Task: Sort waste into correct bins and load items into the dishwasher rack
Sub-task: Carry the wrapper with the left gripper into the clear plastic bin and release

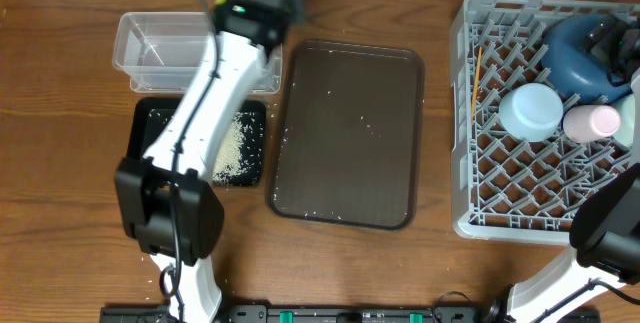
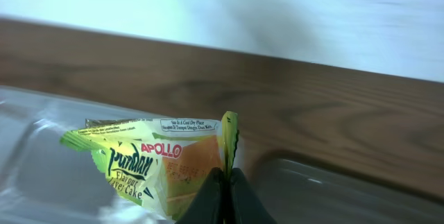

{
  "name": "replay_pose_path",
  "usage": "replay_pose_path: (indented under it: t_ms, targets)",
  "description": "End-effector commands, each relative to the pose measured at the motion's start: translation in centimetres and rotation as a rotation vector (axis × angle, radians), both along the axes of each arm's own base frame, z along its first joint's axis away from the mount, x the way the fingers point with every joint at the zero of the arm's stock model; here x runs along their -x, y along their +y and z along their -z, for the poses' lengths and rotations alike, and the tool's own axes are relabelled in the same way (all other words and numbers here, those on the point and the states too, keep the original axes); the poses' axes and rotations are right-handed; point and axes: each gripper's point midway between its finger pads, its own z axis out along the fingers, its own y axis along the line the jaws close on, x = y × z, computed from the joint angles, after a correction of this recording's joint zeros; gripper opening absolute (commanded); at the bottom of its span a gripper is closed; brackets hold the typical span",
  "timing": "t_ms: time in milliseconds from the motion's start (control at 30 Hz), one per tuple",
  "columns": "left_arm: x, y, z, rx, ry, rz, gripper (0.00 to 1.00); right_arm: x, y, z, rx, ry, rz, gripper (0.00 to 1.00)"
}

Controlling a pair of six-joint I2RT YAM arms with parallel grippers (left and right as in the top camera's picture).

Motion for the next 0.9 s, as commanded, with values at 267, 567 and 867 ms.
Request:
replay_pose_path:
  t_ms: [267,567,867]
  targets:
    - [-2.0,7.8,5.2,0.009,0.083,-0.175,0.06,0.0,0.0,0.6,-0.005,0.01,0.015,0.99]
    - [-0.7,8.6,7.1,-0.01,0.17,-0.188,0.65,0.0,0.0,0.6,-0.005,0.01,0.015,0.99]
    - [3.5,9.6,3.5,0.057,0.205,-0.285,0.66,0.0,0.0,0.6,-0.005,0.01,0.015,0.99]
